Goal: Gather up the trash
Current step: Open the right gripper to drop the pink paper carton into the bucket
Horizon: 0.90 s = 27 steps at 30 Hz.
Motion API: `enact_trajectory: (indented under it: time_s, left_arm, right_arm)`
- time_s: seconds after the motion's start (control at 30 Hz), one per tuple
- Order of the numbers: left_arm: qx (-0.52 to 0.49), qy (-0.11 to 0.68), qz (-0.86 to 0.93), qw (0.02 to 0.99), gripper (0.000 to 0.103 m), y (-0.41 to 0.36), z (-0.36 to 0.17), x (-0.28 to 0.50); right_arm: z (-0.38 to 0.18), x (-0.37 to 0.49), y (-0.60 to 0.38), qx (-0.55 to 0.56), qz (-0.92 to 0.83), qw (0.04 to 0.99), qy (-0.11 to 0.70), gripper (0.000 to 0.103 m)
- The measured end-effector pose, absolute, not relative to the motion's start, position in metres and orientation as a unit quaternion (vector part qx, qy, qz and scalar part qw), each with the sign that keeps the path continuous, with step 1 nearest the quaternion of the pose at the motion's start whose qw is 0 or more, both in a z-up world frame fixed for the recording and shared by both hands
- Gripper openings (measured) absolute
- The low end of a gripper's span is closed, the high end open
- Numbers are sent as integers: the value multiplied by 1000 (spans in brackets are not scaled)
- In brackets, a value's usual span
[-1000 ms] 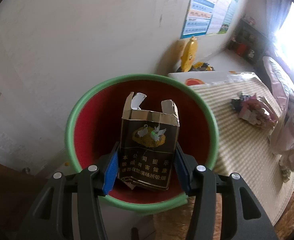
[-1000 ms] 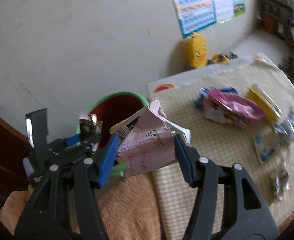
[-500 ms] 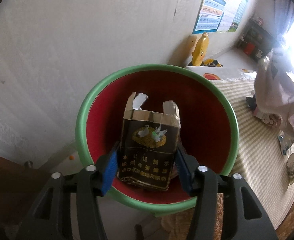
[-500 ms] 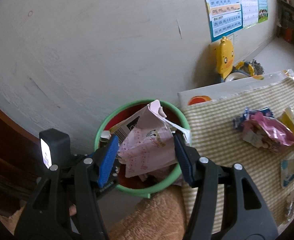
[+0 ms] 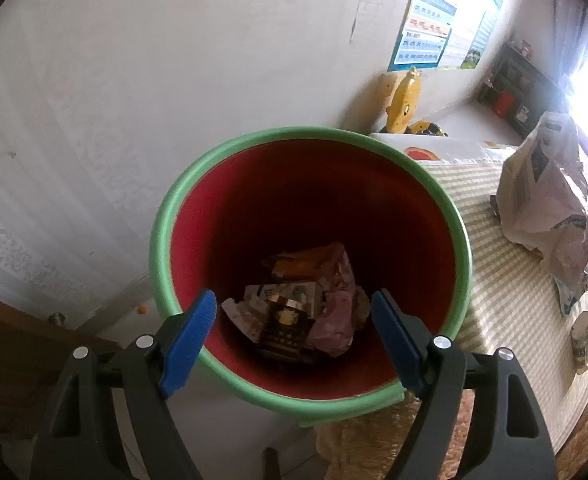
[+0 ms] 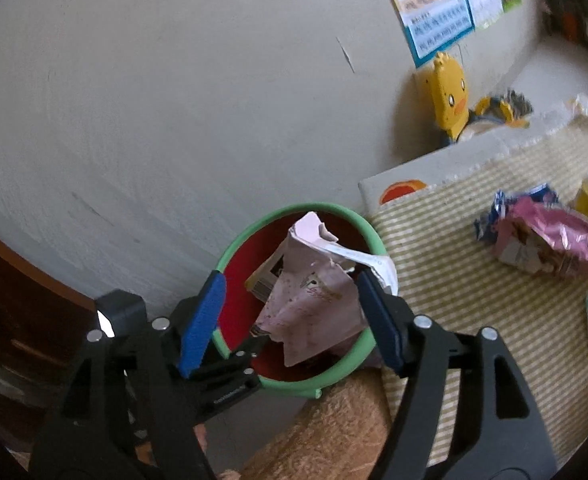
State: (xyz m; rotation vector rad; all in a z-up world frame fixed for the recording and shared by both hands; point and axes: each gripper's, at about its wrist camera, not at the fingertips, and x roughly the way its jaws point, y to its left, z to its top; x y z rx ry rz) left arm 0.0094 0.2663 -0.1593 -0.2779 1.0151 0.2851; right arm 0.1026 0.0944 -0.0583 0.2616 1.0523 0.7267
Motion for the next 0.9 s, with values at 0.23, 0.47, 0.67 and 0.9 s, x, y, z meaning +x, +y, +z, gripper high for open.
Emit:
enact_trajectory:
  time_s: [0.23, 0.47, 0.67, 0.9]
  left_arm:
    - [-140, 491, 137, 849, 77, 258, -162, 8]
    - [-151, 490, 155, 844, 77, 265, -162, -4]
    - [-174, 469, 177, 847, 77, 282, -158, -13]
    - [-201, 454, 180, 849, 77, 300, -155, -10]
  right_arm:
    - [-46, 98, 115, 105, 387, 782, 477, 67]
    - [-56, 98, 132, 79, 389, 778, 487, 41]
    - [-75, 106, 125, 82, 351, 783, 506, 53]
    - [-96, 96, 127, 36, 386, 755, 529, 60]
